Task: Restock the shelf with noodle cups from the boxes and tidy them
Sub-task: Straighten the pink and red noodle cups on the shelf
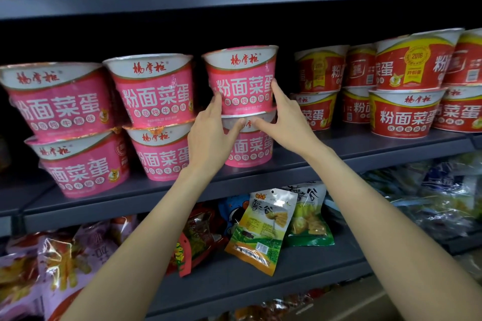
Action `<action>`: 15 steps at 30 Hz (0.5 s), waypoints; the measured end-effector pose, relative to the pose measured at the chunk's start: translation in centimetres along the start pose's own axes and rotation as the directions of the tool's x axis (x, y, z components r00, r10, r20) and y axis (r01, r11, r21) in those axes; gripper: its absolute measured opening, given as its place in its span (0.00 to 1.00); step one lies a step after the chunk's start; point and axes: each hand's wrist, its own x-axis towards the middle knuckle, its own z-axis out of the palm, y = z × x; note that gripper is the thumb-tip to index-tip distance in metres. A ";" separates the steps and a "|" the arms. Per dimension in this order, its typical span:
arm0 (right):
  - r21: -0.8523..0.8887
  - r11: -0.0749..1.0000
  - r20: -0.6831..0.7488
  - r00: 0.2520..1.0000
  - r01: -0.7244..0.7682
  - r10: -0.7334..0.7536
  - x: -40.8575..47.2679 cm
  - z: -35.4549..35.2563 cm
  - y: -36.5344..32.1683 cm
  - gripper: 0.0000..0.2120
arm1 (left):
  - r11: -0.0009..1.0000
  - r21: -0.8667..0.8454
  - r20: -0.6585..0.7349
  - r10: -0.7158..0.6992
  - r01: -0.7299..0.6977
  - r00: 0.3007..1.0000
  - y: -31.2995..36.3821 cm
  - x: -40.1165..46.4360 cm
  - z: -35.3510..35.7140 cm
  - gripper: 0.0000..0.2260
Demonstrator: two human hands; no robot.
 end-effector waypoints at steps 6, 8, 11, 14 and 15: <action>0.022 1.000 0.039 0.999 -0.014 0.013 0.1 -1.1 0.4 0.47 | 0.999 0.052 -0.017 -0.004 0.005 1.000 0.3 -0.4 0.1 0.34; 0.051 0.999 0.045 0.999 -0.012 0.010 0.1 -1.1 0.6 0.47 | 0.999 0.052 -0.035 -0.009 0.011 0.999 0.5 -0.7 0.1 0.33; 0.066 0.998 0.040 0.999 0.003 -0.006 0.1 -0.9 1.1 0.48 | 0.998 0.047 -0.068 -0.028 0.031 0.997 0.7 -1.0 0.3 0.32; 0.055 0.998 0.030 0.999 0.042 -0.044 0.2 -0.5 1.7 0.47 | 1.000 0.008 -0.165 -0.020 0.021 0.986 1.0 -1.4 0.9 0.28; 0.056 0.997 0.028 0.998 0.050 -0.051 0.3 -0.4 1.9 0.46 | 1.000 -0.012 -0.203 -0.010 0.008 0.979 1.1 -1.6 1.2 0.25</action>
